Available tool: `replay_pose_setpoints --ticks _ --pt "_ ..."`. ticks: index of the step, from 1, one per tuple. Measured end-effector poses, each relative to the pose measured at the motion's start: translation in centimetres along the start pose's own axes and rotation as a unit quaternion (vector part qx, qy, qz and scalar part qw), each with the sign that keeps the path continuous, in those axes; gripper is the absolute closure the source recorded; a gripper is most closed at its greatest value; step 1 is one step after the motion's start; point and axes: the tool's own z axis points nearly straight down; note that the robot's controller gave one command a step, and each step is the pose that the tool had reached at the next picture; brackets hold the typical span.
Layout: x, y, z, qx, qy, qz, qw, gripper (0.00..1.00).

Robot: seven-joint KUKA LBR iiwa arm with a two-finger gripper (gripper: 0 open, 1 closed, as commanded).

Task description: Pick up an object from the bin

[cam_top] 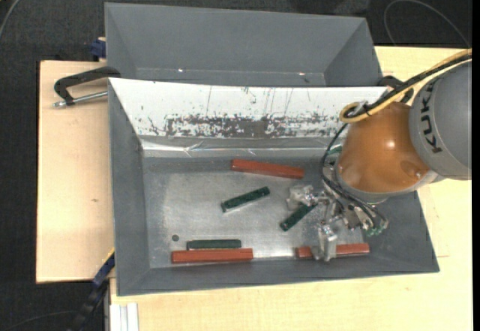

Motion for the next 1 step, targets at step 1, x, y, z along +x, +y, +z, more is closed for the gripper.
replay_pose_setpoints --ticks 1 --pt "-0.29 -0.08 -0.37 0.002 -0.0045 0.0 1.0 1.0"
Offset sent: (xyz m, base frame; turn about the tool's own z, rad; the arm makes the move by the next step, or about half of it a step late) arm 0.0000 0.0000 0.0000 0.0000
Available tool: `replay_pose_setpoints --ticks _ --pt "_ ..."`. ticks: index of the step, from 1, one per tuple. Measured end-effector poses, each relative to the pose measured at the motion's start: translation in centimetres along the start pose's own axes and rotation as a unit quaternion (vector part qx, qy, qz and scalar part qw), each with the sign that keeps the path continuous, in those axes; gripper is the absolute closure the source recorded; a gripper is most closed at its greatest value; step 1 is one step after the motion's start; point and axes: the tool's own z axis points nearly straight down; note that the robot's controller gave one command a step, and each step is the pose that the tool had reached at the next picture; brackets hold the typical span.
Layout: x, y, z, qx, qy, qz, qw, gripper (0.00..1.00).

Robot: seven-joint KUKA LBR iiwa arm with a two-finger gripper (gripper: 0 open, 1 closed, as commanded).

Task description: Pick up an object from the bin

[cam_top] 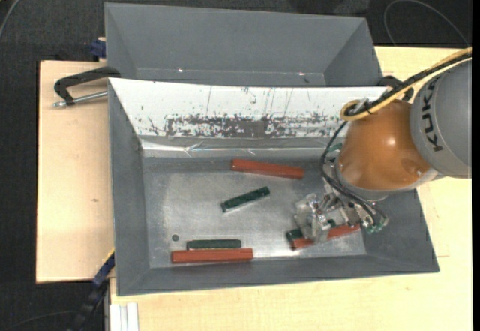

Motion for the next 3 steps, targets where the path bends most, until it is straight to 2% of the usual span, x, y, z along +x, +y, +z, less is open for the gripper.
replay_pose_setpoints --ticks 1,2,3 --pt "0.1 0.0 0.1 0.0 0.001 0.0 1.0 0.0" --pt "1.8 -4.9 0.1 0.001 -0.001 0.015 0.9999 0.0" --pt "1.7 -4.7 0.1 0.001 -0.0004 0.013 0.9999 1.0"
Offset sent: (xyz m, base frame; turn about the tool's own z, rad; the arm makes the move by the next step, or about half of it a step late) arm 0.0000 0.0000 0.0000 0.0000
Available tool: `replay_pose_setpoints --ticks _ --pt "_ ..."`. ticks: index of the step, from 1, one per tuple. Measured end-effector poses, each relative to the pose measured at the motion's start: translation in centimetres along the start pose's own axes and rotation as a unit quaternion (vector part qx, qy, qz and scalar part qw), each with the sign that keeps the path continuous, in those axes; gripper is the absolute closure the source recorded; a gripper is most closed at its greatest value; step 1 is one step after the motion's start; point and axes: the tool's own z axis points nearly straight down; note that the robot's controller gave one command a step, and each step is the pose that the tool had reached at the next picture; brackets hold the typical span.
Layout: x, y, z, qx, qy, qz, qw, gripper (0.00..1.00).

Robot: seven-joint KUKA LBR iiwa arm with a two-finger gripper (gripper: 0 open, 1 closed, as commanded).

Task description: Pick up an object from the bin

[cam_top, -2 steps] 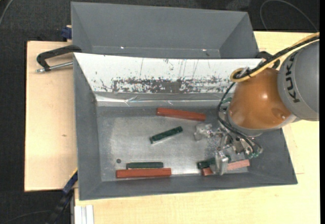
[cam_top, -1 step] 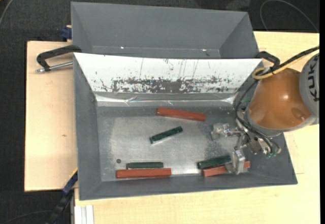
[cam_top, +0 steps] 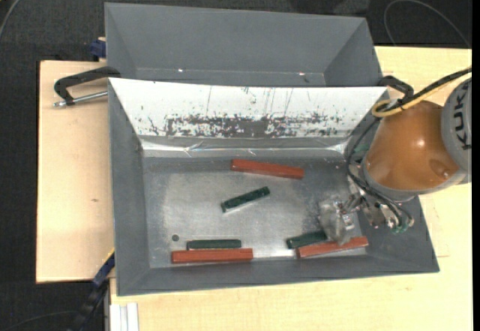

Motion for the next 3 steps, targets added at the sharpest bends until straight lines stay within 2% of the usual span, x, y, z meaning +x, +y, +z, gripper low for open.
replay_pose_setpoints --ticks 1,2,3 --pt "0.0 0.0 0.0 0.0 0.0 0.0 1.0 0.0" --pt "-4.5 3.0 -2.4 -0.001 -0.0021 0.06 0.9982 0.0" --pt "-8.0 10.8 0.2 -0.003 0.0 0.057 0.9984 0.0"
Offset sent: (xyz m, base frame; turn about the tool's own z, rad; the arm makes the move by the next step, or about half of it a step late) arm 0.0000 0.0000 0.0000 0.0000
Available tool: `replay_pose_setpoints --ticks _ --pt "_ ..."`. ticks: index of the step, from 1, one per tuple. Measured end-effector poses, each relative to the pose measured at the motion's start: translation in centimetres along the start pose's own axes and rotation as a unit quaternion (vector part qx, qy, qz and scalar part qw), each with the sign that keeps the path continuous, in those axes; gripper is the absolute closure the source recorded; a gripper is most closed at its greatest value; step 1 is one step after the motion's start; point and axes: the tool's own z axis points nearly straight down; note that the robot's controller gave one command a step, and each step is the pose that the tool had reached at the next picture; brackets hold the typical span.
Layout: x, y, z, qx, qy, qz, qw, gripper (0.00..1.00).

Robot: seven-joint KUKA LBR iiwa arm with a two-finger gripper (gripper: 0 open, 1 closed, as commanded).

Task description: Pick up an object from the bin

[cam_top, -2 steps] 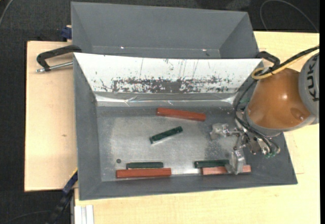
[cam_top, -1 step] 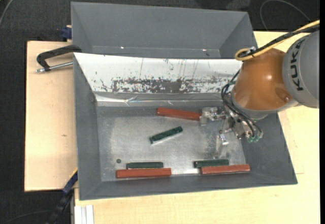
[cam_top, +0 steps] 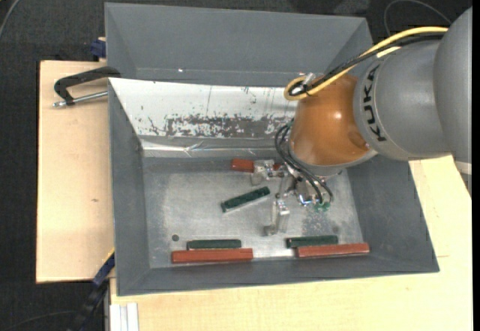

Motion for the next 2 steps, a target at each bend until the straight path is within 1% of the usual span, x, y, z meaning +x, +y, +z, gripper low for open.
replay_pose_setpoints --ticks 1,2 --pt "0.1 -0.6 -0.1 0.002 0.0002 0.004 1.0 1.0" --pt "-2.6 1.3 -21.9 0.003 -0.0053 -0.007 1.0 1.0"
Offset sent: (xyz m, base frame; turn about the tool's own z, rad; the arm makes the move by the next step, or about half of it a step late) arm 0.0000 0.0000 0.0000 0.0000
